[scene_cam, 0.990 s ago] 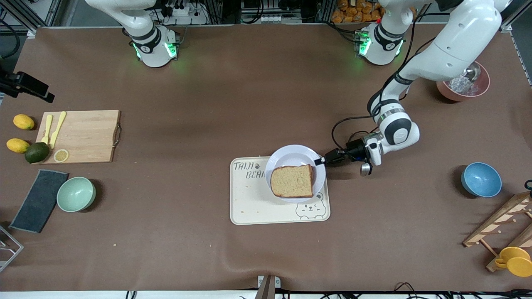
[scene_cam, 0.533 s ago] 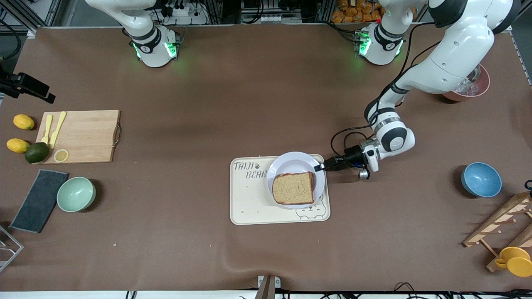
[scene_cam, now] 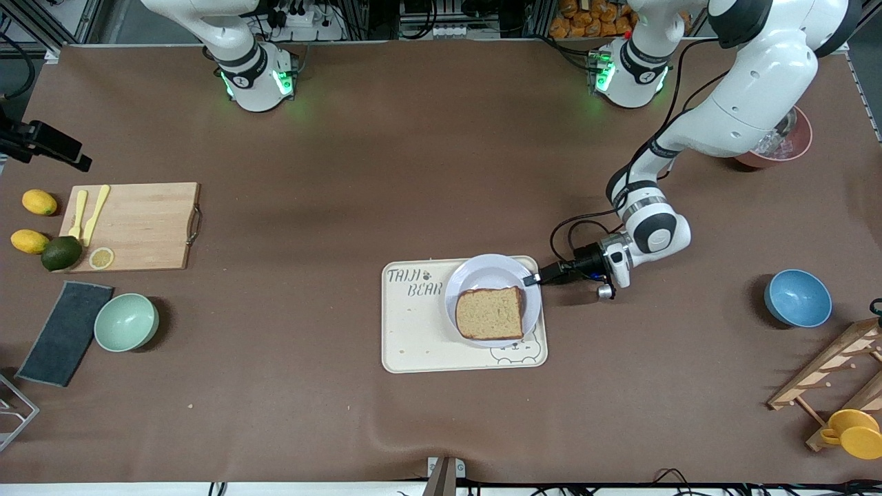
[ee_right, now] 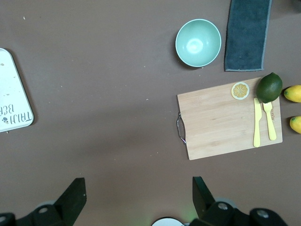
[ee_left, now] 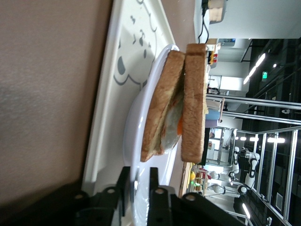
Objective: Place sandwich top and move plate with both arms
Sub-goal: 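Open the left gripper and withdraw it from the plate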
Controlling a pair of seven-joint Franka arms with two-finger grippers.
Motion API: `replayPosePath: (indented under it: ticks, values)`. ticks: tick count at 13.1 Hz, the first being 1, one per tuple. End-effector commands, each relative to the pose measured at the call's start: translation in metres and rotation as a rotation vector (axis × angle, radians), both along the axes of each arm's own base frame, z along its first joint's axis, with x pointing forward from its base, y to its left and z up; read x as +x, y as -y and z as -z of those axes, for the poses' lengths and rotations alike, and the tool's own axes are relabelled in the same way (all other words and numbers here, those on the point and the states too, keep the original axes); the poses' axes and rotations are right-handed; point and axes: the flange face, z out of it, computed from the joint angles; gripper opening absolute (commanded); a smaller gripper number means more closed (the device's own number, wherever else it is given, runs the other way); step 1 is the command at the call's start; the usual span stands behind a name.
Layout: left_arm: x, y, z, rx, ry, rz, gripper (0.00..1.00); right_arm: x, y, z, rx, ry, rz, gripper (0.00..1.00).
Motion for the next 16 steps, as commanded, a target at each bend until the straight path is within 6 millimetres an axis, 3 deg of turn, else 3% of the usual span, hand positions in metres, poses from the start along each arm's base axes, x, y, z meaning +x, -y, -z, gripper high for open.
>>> replayPosePath:
  ticks: [1, 6, 9, 16]
  values:
    - [0.005, -0.014, -0.011, 0.019, -0.053, 0.025, 0.24, 0.0, -0.005, -0.003, -0.005, 0.003, 0.002, 1.0]
    - [0.019, -0.036, -0.038, 0.067, -0.102, 0.068, 0.24, 0.001, -0.005, -0.002, -0.004, 0.003, 0.002, 1.0]
    - [0.031, -0.06, -0.053, 0.13, -0.08, 0.117, 0.23, 0.001, -0.005, -0.002, -0.004, 0.003, 0.002, 1.0]
    - [0.058, -0.079, -0.161, 0.395, -0.128, 0.193, 0.23, 0.001, -0.006, -0.002, -0.002, 0.003, 0.002, 1.0]
